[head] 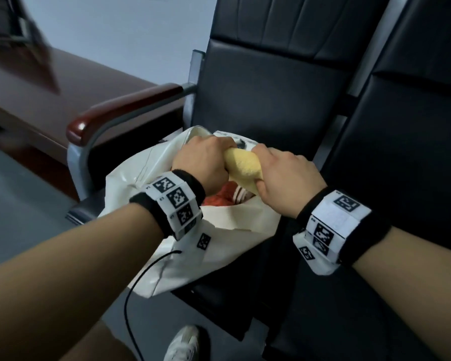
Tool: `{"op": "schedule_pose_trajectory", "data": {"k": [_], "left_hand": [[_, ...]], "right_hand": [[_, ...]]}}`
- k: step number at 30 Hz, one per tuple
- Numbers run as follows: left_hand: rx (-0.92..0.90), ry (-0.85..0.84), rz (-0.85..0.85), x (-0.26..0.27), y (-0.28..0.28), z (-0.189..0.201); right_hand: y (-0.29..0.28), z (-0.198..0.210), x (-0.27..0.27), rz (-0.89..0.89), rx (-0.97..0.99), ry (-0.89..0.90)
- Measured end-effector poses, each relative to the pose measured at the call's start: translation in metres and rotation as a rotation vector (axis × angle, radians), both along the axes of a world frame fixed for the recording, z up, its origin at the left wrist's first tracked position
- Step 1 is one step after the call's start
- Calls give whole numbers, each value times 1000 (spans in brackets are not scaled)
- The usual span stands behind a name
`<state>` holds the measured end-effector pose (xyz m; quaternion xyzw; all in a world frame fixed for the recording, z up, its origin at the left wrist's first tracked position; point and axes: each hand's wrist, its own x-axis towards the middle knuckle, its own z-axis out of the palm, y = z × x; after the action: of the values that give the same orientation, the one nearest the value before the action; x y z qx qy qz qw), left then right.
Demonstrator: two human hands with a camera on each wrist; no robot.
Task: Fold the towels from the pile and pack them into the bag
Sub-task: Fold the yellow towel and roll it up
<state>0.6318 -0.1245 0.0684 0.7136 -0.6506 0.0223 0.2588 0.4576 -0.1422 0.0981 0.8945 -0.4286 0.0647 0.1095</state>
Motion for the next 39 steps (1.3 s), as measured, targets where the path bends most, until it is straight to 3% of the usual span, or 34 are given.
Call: {"op": "schedule_pose_trajectory", "data": {"k": [7, 15, 25, 28, 34, 39], "left_hand": [[233, -129, 28, 20, -25, 30], [337, -164, 23, 37, -61, 43], [580, -364, 17, 37, -106, 10], [676, -276, -75, 46, -118, 5], [688, -239, -113, 52, -129, 9], [604, -243, -84, 59, -128, 5]], "right_hand": [[-31, 10, 22, 10, 31, 40], [-60, 18, 49, 18, 17, 24], [-85, -11, 74, -41, 137, 136], [-92, -13, 76, -74, 235, 143], [-110, -11, 84, -105, 408, 97], [-116, -8, 89, -88, 410, 147]]}}
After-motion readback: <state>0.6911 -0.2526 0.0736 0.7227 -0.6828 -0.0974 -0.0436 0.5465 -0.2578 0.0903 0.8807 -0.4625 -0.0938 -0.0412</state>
